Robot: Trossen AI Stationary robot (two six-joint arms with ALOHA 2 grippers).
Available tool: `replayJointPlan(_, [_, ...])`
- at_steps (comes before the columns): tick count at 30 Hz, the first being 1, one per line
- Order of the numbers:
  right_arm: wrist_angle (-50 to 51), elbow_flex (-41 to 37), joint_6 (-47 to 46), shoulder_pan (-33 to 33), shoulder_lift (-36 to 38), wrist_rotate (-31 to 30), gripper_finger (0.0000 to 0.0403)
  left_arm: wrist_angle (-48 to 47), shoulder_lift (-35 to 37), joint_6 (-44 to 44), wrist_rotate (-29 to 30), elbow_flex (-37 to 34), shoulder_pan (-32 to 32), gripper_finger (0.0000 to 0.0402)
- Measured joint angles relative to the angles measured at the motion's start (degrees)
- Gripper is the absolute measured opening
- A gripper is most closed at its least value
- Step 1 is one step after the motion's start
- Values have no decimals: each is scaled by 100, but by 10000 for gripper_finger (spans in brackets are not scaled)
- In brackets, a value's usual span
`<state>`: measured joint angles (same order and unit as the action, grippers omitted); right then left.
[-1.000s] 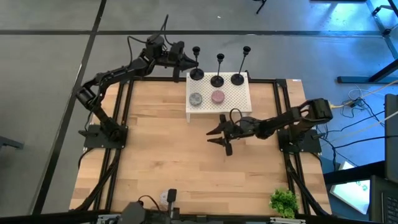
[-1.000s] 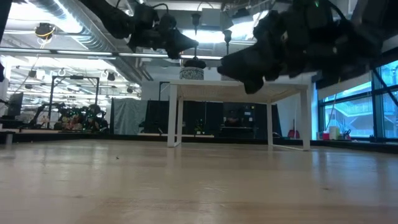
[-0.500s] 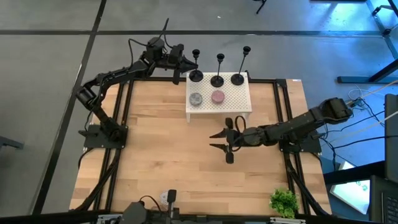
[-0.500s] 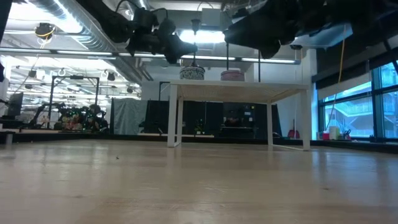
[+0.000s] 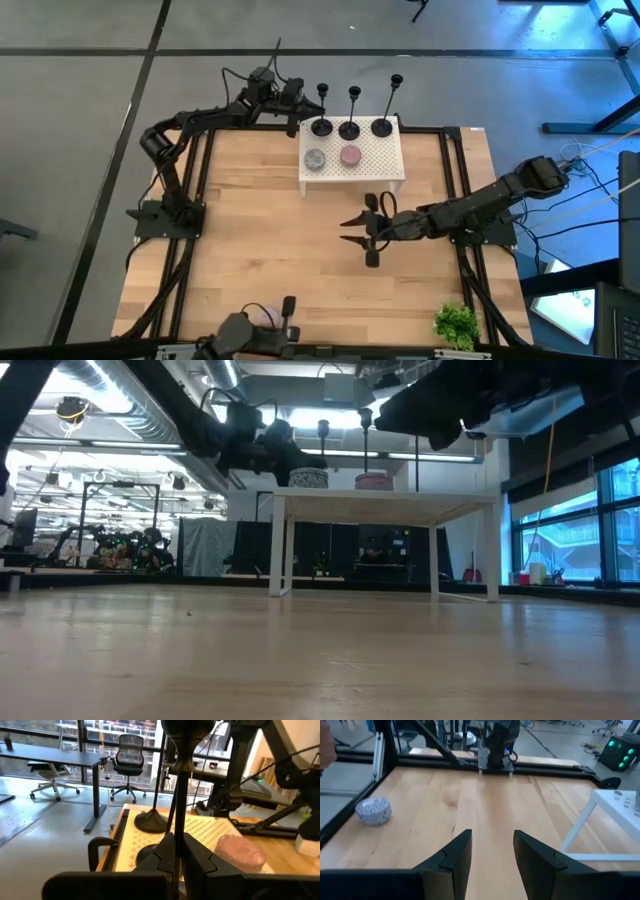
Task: Pick & Place candle stick holders
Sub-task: Put the candle holder on the shelf aligned with the other candle holder
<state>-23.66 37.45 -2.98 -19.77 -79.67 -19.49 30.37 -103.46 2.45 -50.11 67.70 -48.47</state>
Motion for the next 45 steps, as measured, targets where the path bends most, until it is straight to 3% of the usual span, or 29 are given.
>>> replayJointPlan(17, [166,0,28,22,8,2,149,-436,-98,-874,263,7,58,7])
replayJointPlan(32, [162,-2,66,24,9,2,149,-628,-92,-882,409,15,188,13])
replayJointPlan(45, [210,-4,17,18,10,4,149,-1610,310,-1367,816,15,288,9])
